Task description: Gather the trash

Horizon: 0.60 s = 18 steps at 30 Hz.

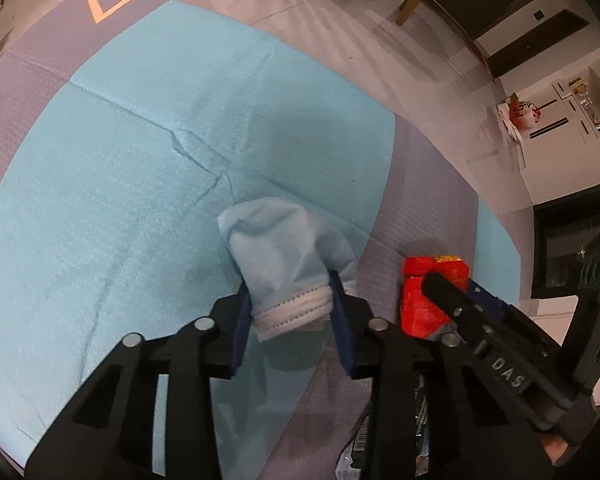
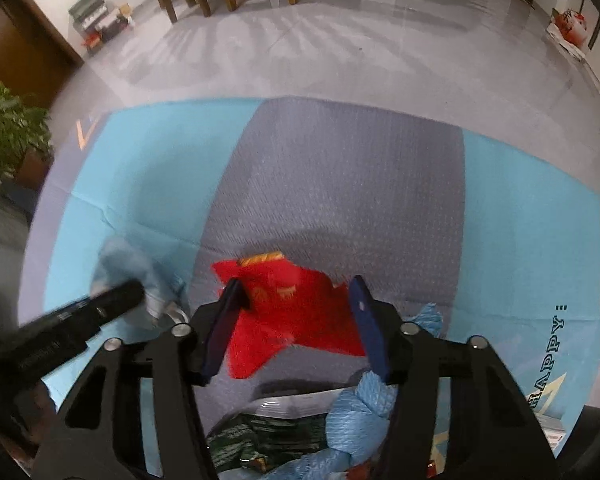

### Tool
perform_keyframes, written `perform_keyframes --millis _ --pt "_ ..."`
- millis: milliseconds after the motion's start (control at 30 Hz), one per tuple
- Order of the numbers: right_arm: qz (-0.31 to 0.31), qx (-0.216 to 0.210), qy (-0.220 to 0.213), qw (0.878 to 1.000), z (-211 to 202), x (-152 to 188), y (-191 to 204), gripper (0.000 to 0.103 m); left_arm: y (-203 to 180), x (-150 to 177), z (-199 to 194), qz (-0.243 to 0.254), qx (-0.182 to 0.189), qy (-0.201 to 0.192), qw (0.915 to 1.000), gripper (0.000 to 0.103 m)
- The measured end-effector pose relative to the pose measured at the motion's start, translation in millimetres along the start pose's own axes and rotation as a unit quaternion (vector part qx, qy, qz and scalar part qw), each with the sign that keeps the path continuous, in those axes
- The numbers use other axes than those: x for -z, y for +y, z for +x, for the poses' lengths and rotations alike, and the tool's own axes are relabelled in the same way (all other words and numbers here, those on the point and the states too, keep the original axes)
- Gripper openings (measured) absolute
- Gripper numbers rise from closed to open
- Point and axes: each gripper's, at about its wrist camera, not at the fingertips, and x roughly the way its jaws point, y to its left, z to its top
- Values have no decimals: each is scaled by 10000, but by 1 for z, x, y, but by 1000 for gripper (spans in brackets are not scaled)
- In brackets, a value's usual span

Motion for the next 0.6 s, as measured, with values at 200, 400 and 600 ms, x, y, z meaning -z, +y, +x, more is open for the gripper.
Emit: perform_keyframes --millis 200,400,600 --pt "-37 30 -47 10000 -4 7 -1 32 -17 4 -19 215 -140 -220 9994 28" --pt "133 -4 -551 9984 -51 13 -6 32 -44 24 -65 617 21 -610 9962 28" --pt "417 160 -1074 9932 -99 41 -17 32 -65 53 -104 1132 115 -904 9894 28"
